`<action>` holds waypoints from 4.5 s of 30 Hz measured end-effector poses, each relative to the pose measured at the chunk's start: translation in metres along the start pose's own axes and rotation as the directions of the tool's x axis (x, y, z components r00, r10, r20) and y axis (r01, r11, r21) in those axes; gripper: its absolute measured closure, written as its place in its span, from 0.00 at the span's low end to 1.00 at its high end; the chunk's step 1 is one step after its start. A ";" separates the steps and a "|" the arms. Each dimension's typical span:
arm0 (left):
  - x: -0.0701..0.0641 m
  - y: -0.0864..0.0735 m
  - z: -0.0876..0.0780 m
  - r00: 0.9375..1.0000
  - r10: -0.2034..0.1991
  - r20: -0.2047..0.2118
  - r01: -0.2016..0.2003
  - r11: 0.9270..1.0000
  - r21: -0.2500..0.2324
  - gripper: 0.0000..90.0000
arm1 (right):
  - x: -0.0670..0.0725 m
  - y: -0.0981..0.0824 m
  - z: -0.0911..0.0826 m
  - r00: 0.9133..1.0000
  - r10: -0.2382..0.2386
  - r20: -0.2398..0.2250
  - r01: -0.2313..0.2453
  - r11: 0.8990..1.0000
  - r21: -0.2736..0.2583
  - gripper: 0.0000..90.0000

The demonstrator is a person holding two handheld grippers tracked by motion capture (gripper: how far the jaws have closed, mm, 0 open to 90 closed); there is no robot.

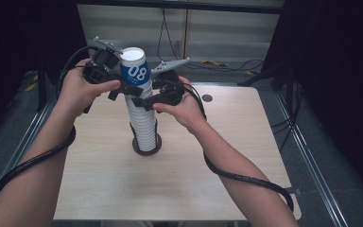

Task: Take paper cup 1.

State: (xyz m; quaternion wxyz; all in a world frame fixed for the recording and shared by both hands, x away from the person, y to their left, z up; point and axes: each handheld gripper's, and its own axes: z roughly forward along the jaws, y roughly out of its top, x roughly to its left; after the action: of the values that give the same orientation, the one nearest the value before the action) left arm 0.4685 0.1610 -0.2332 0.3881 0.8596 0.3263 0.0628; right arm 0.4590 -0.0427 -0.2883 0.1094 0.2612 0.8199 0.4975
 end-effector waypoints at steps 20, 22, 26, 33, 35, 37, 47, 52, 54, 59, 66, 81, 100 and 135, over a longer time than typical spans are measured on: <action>-0.004 0.009 -0.013 1.000 -0.012 -0.003 0.012 1.000 -0.022 0.21 | 0.002 -0.003 -0.001 1.000 -0.008 0.017 0.008 1.000 -0.014 0.16; -0.005 0.011 -0.014 1.000 -0.006 -0.005 0.006 1.000 -0.024 0.21 | 0.003 -0.003 -0.002 1.000 -0.008 0.018 0.008 1.000 -0.017 0.16; -0.007 0.014 -0.016 1.000 -0.006 -0.009 0.006 1.000 -0.021 0.22 | 0.003 -0.004 -0.002 1.000 -0.007 0.018 0.007 1.000 -0.022 0.16; -0.008 0.014 -0.019 1.000 -0.001 -0.009 0.001 1.000 -0.026 0.22 | 0.003 -0.006 -0.003 1.000 -0.011 0.019 0.011 1.000 -0.023 0.17; -0.006 0.014 -0.020 1.000 -0.008 -0.006 0.007 0.999 -0.031 0.22 | 0.003 -0.006 -0.003 1.000 -0.013 0.020 0.014 1.000 -0.024 0.17; -0.006 0.014 -0.020 1.000 -0.010 -0.014 0.010 0.999 -0.032 0.22 | 0.003 -0.007 -0.003 1.000 -0.016 0.023 0.016 1.000 -0.020 0.20; -0.006 0.016 -0.022 1.000 -0.013 -0.014 0.013 0.999 -0.039 0.22 | 0.003 -0.009 -0.004 1.000 -0.014 0.018 0.014 1.000 -0.025 0.19; -0.008 0.019 -0.024 1.000 -0.020 -0.019 0.019 0.998 -0.056 0.22 | 0.004 -0.008 -0.005 1.000 -0.021 0.019 0.021 1.000 -0.023 0.18; -0.008 0.020 -0.026 1.000 -0.021 -0.016 0.020 0.998 -0.055 0.22 | 0.004 -0.009 -0.005 1.000 -0.024 0.020 0.024 0.999 -0.025 0.18; -0.009 0.025 -0.029 1.000 -0.016 -0.024 0.015 0.998 -0.056 0.22 | 0.004 -0.012 -0.005 1.000 -0.024 0.019 0.025 0.999 -0.022 0.18; -0.010 0.028 -0.033 1.000 -0.014 -0.028 0.012 0.998 -0.057 0.22 | 0.003 -0.012 -0.007 1.000 -0.022 0.017 0.022 0.999 -0.030 0.18; -0.013 0.031 -0.041 0.999 -0.019 -0.039 0.016 0.996 -0.089 0.22 | 0.002 -0.014 -0.012 1.000 -0.011 0.017 0.012 0.999 -0.038 0.18; -0.015 0.036 -0.047 0.999 -0.013 -0.048 0.008 0.994 -0.105 0.22 | 0.000 -0.020 -0.019 1.000 -0.006 0.029 0.007 0.999 -0.033 0.18; -0.034 0.023 -0.063 1.000 0.028 0.008 -0.026 0.992 -0.121 0.22 | -0.006 -0.043 -0.022 0.999 0.015 0.029 -0.015 1.000 0.006 0.17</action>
State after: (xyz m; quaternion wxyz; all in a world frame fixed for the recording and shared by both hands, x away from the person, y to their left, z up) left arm 0.4310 0.1687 -0.1687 0.4402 0.8391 0.3084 0.0836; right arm 0.4406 -0.0789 -0.3159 0.1169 0.2748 0.8177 0.4921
